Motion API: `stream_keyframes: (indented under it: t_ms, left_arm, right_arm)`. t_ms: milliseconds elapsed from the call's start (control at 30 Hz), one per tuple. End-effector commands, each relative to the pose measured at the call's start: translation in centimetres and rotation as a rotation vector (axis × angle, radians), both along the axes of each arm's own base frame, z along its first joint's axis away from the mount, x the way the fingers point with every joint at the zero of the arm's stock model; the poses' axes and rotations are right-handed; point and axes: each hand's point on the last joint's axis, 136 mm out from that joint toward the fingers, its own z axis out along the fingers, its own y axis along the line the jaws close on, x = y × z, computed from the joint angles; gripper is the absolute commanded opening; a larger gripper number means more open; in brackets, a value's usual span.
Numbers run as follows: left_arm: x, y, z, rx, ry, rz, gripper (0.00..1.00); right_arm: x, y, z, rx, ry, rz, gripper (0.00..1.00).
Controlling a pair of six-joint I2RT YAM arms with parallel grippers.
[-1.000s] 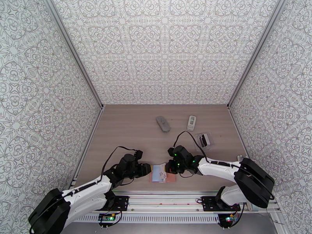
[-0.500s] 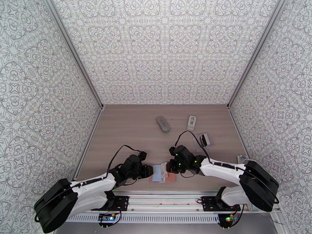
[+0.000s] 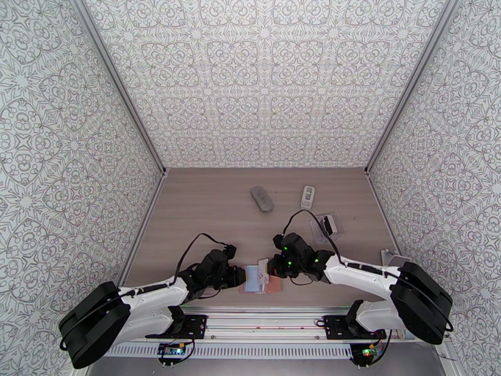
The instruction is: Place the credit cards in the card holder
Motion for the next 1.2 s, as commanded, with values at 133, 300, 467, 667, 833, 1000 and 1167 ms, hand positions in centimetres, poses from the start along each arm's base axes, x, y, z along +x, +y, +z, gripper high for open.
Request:
stream_keyframes:
  t_ms: [133,300,467,667,833,1000,1167]
  left_arm:
    - [0.3,-0.2,0.2,0.013,-0.004,0.008,0.17]
    - [0.1,-0.1,-0.1,0.029,-0.002,0.007,0.16]
    - [0.0,0.1,-0.7,0.051,0.009,0.014,0.15]
    - [-0.1,0.3,-1.1,0.070,0.019,0.021,0.14]
    - [-0.3,0.4,-1.3,0.076,0.029,0.021,0.14]
    - [-0.4,0.5,-1.4,0.080,0.034,0.021,0.14]
    - [-0.5,0.5,-1.4,0.081,0.034,0.019,0.14]
  right_arm:
    - [-0.3,0.2,-0.7,0.029,0.036,-0.033,0.00]
    - [-0.3,0.1,-1.1,0.027,0.043,-0.042,0.00]
    - [-0.3,0.0,-1.2,0.024,0.040,-0.044,0.00]
    - [-0.3,-0.1,-0.8,0.029,0.032,-0.048,0.00]
    - [-0.4,-0.5,-0.5,0.022,0.018,-0.049,0.00]
    - [-0.3,-0.9,-0.4,0.013,-0.002,-0.046,0.00]
    - [-0.3,-1.1,-0.5,0.014,-0.001,-0.047,0.00]
